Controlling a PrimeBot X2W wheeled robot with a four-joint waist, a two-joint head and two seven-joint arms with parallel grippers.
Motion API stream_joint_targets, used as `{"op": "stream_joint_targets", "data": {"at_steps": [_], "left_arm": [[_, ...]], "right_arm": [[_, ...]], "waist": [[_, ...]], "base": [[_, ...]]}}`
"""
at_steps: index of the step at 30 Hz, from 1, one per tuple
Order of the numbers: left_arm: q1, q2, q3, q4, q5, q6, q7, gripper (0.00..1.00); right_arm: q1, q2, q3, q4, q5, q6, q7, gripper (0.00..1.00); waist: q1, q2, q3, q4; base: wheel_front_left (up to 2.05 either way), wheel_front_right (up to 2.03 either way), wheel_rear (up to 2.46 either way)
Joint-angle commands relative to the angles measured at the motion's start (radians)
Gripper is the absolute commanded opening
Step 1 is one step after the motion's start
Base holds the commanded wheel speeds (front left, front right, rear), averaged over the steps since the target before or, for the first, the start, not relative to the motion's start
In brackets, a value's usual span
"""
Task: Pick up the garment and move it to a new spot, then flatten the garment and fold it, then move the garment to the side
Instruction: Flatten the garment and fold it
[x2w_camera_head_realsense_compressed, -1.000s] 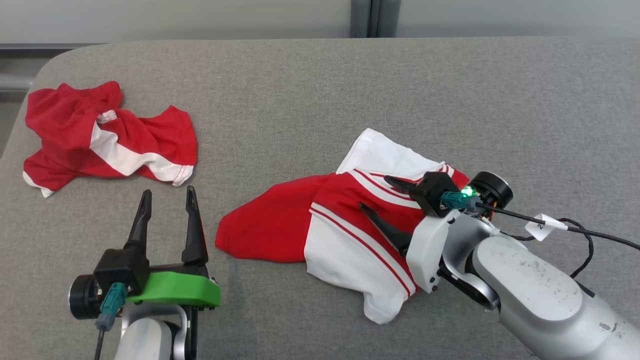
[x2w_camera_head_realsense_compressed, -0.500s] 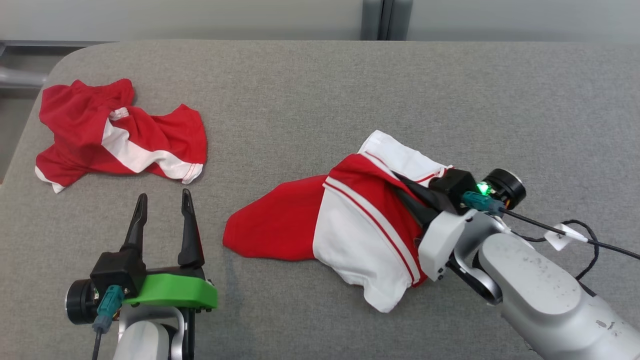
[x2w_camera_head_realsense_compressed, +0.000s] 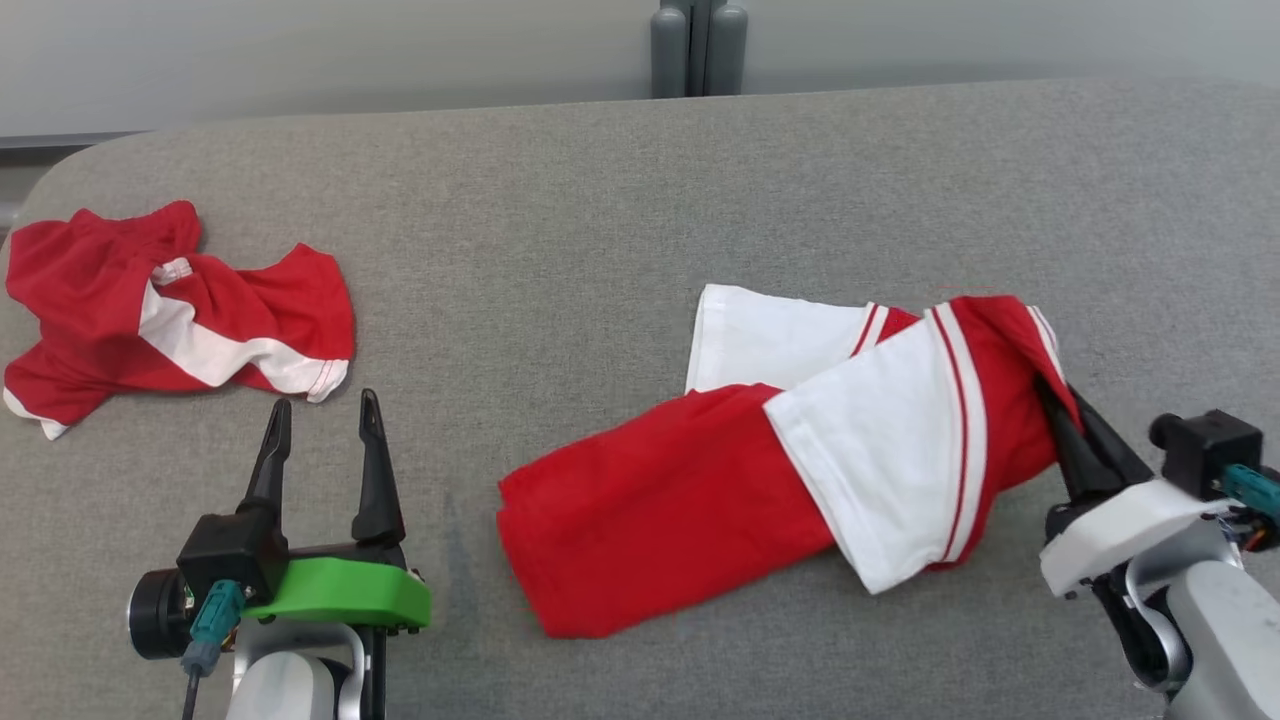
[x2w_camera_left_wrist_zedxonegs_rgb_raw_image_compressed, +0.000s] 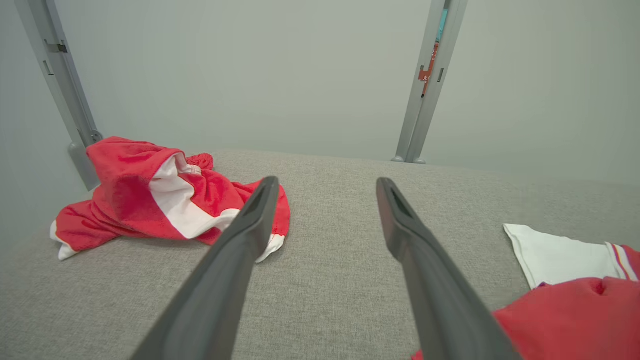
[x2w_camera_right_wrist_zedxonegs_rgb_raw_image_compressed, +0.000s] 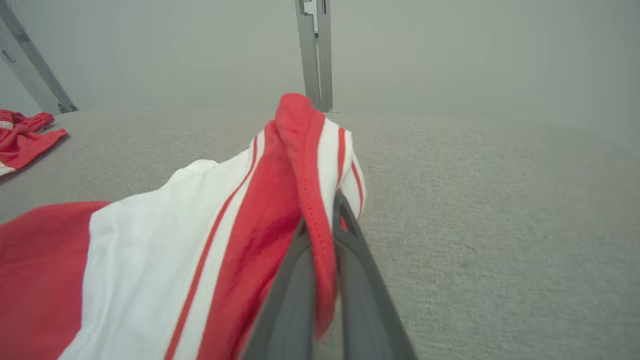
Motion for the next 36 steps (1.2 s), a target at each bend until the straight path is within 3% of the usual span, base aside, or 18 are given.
{"op": "stream_joint_targets", "data": {"at_steps": [1,2,3,4,8,13,20,28,36], "left_arm": [[0.004,0.003,0.002,0.0,0.012,0.0,0.0,1.0],[0.003,0.003,0.003,0.0,0.012,-0.001,0.0,1.0],[0.004,0.003,0.005,0.001,0.012,-0.002,0.0,1.0],[0.004,0.003,0.005,0.001,0.013,-0.003,0.0,1.0],[0.006,0.003,0.013,0.003,0.018,-0.01,0.0,1.0],[0.005,0.003,0.016,0.009,0.021,-0.017,0.0,1.0],[0.017,0.003,0.016,0.015,0.022,-0.023,0.0,1.0],[0.008,0.003,0.006,0.037,0.039,-0.035,0.0,1.0],[-0.084,0.015,-0.063,0.156,0.102,-0.101,0.0,1.0]], "right_arm": [[0.029,0.02,-0.052,0.015,-0.002,-0.001,-0.008,0.0],[0.045,0.035,-0.077,0.028,0.0,-0.001,-0.008,0.0],[0.062,0.049,-0.096,0.044,-0.011,-0.001,-0.007,0.38],[0.066,0.06,-0.112,0.052,-0.019,-0.001,-0.008,1.0],[0.075,0.107,-0.186,0.007,-0.066,-0.001,-0.009,1.0],[0.132,0.192,-0.307,-0.246,-0.121,-0.001,-0.008,1.0],[0.222,0.276,-0.278,-0.5,-0.19,-0.001,-0.008,1.0],[0.258,0.302,-0.222,-0.495,-0.239,-0.001,-0.008,1.0],[0.223,0.289,-0.213,-0.45,-0.239,-0.001,-0.008,1.0]], "waist": [[0.0,0.0,-0.001,-0.008],[0.0,0.0,0.0,-0.011],[0.0,0.0,0.0,-0.015],[0.0,0.0,0.001,-0.017],[0.0,0.0,0.002,-0.028],[0.0,0.0,-0.008,-0.027],[0.0,0.0,-0.021,-0.01],[0.0,0.0,-0.012,-0.005],[0.0,0.0,0.005,-0.028]], "base": [[0.0,0.0,0.0],[0.0,0.0,0.0],[0.0,0.0,0.0],[0.0,0.0,0.0],[0.0,0.0,0.0],[0.0,0.0,0.0],[0.0,0.0,0.0],[0.0,0.0,0.0],[0.0,0.0,0.0]]}}
